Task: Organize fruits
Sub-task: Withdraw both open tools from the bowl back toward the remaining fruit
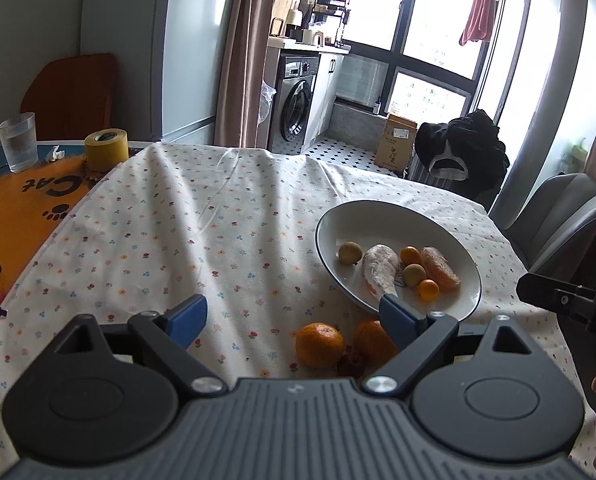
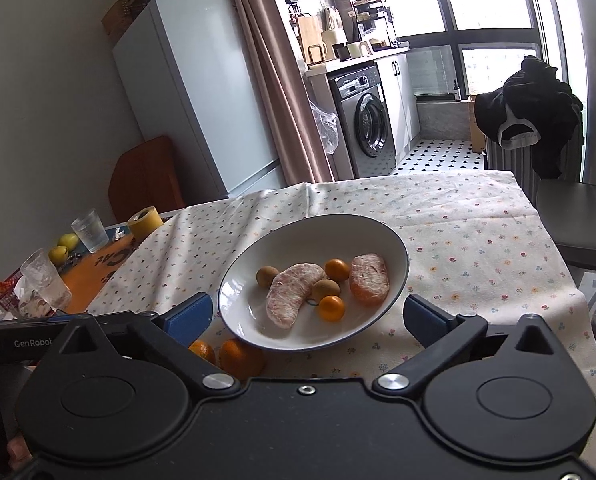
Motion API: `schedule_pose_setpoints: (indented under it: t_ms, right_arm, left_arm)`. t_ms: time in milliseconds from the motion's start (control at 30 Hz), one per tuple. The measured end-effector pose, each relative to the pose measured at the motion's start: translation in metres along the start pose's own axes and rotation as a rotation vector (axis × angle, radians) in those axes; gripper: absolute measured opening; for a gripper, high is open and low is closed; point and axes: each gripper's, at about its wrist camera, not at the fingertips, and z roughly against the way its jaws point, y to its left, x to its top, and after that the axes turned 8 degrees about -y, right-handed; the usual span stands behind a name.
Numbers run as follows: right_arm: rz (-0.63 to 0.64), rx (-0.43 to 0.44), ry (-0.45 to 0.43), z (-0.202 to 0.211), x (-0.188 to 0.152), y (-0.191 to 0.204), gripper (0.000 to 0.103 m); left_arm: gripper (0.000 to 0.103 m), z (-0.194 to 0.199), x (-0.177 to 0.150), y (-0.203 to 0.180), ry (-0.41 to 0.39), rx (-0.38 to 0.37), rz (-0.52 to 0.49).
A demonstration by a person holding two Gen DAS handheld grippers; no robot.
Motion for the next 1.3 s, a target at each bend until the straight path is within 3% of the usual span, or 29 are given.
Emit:
schedule_pose_setpoints:
  t_ms: [733,1300]
  right_arm:
    - [0.016,0.007,-0.015,0.048,0.001,0.011,0.103]
    - [0.036,0.028,0.013,0.051,-0.010,0.023,0.103]
  left_arm:
    - [0.094,0.047,-0.007,0.003,0.006,-0.012,-0.020]
    - [0.094,0.056,-0.015,0.006,0.017,-0.024,-0.042]
